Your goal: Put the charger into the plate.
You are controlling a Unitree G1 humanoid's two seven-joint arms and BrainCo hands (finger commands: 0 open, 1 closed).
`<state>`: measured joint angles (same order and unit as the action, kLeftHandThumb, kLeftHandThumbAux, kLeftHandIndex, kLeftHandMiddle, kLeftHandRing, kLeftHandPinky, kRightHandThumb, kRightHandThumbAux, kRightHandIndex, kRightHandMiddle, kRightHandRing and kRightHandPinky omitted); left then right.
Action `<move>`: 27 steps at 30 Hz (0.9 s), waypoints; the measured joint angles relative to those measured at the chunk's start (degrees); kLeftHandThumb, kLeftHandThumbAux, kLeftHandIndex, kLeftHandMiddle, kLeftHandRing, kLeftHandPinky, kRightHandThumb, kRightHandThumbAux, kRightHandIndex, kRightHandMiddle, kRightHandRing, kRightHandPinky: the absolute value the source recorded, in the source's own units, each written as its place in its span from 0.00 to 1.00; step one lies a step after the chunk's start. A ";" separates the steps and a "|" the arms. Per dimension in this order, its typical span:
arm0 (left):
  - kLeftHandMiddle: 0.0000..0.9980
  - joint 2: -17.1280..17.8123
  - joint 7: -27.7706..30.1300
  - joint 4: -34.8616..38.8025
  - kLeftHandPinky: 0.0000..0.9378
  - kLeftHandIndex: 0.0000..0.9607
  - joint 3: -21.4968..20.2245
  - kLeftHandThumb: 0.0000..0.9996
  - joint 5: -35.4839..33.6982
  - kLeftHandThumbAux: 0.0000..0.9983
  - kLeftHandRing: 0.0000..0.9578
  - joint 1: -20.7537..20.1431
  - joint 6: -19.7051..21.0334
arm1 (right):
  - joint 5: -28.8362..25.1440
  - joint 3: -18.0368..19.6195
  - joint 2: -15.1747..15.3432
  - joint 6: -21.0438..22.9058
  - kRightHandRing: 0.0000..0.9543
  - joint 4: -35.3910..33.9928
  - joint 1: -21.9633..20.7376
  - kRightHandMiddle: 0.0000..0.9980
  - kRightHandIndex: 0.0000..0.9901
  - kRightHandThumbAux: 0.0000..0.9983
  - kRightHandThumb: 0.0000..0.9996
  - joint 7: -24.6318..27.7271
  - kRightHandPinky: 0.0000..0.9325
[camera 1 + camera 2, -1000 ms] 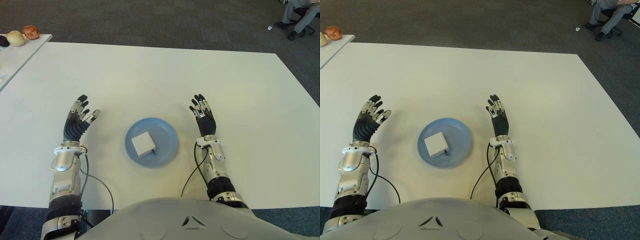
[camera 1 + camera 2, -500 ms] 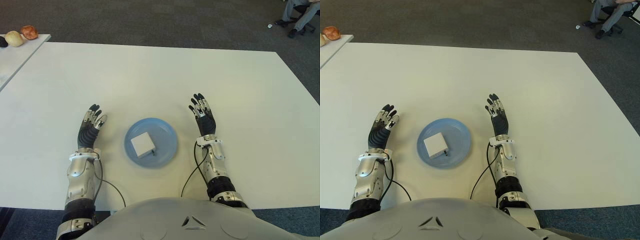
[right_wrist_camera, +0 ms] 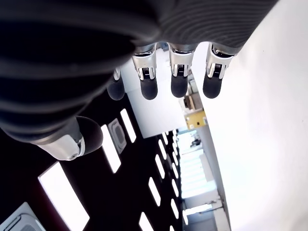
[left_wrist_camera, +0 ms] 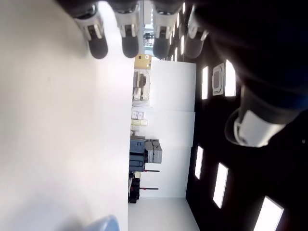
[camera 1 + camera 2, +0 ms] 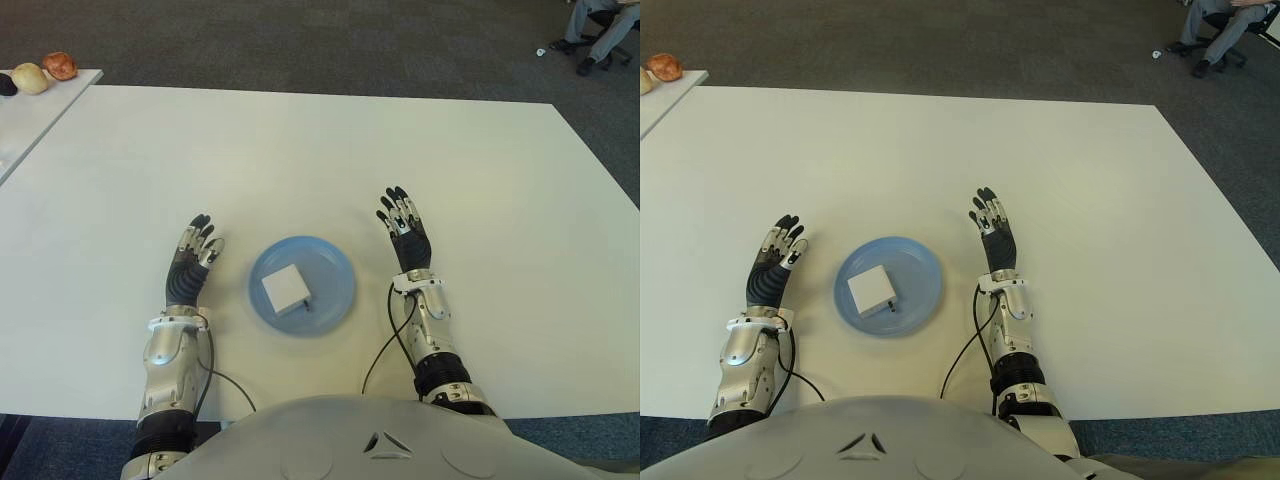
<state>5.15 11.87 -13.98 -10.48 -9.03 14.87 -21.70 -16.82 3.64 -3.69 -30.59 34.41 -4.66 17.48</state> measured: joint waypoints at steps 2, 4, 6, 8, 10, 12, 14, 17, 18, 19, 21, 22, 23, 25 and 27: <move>0.00 0.09 -0.07 0.24 0.00 0.00 0.30 0.00 0.51 0.55 0.00 0.09 0.13 | 0.00 0.02 0.01 0.00 0.04 0.00 0.00 0.06 0.04 0.46 0.07 0.02 0.09; 0.00 0.14 -0.32 0.41 0.00 0.00 0.50 0.00 1.23 0.55 0.00 0.11 0.19 | 0.00 0.07 0.01 0.00 0.04 0.02 0.00 0.05 0.04 0.46 0.06 0.05 0.09; 0.00 0.16 -0.57 0.42 0.00 0.00 0.59 0.00 1.68 0.55 0.00 0.10 0.19 | 0.00 0.09 0.01 0.00 0.04 0.03 0.00 0.05 0.04 0.46 0.06 0.08 0.09; 0.00 0.16 -0.83 0.42 0.00 0.00 0.71 0.00 2.07 0.55 0.00 0.08 0.19 | 0.00 0.08 0.01 0.00 0.04 0.03 0.00 0.05 0.04 0.45 0.06 0.10 0.09; 0.00 0.16 -1.05 0.42 0.00 0.00 1.06 0.00 2.63 0.55 0.00 0.02 0.18 | 0.00 0.08 0.01 0.00 0.04 0.03 0.00 0.05 0.04 0.45 0.06 0.10 0.09; 0.00 0.16 -1.37 0.41 0.00 0.00 1.37 0.00 3.13 0.55 0.00 -0.04 0.15 | 0.04 0.08 0.01 0.00 0.04 0.03 0.00 0.05 0.04 0.45 0.06 0.07 0.09; 0.00 0.16 -1.80 0.32 0.00 0.00 1.79 0.00 3.71 0.55 0.00 -0.12 0.03 | 0.16 0.07 0.01 0.00 0.05 0.03 0.00 0.06 0.04 0.45 0.06 -0.06 0.10; 0.00 0.18 -2.55 -0.47 0.00 0.00 2.48 0.00 5.11 0.55 0.00 -0.46 -0.98 | 0.36 0.07 0.01 0.00 0.05 0.03 0.00 0.06 0.04 0.45 0.06 -0.23 0.10; 0.00 0.20 -2.70 -0.76 0.00 0.00 2.61 0.00 5.57 0.55 0.00 -0.62 -1.29 | 0.42 0.06 0.01 0.00 0.05 0.03 -0.01 0.06 0.05 0.45 0.06 -0.26 0.11; 0.00 0.25 -2.84 -1.08 0.00 0.00 2.73 0.00 5.84 0.55 0.00 -0.83 -1.52 | 0.46 0.06 0.01 0.00 0.05 0.03 -0.01 0.06 0.05 0.46 0.06 -0.27 0.10; 0.00 0.38 -2.85 -2.20 0.00 0.00 2.91 0.00 6.36 0.55 0.00 -1.36 -2.08 | 0.52 0.06 0.01 0.00 0.05 0.04 -0.01 0.07 0.05 0.46 0.06 -0.28 0.10; 0.00 0.49 -2.85 -2.82 0.00 0.00 2.96 0.00 6.61 0.54 0.00 -1.69 -2.34 | 0.53 0.06 0.01 0.00 0.05 0.05 -0.01 0.07 0.05 0.46 0.06 -0.28 0.10; 0.00 0.66 -2.85 -3.52 0.00 0.00 3.04 0.00 6.79 0.54 0.00 -2.07 -2.67 | 0.53 0.07 0.01 0.01 0.05 0.06 -0.01 0.07 0.05 0.46 0.06 -0.28 0.10; 0.00 1.01 -2.82 -4.70 0.00 0.00 3.23 0.00 6.84 0.53 0.00 -2.75 -3.48 | 0.54 0.06 0.01 0.01 0.06 0.06 -0.01 0.07 0.05 0.46 0.06 -0.30 0.10; 0.00 1.36 -2.77 -5.79 0.00 0.00 3.43 0.00 6.84 0.53 0.00 -3.30 -4.24 | 0.54 0.06 0.00 0.01 0.06 0.06 -0.01 0.07 0.05 0.47 0.06 -0.35 0.11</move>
<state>6.51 9.10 -19.76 -7.05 -2.18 11.57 -25.94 -16.29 3.71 -3.69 -30.58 34.47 -4.67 17.14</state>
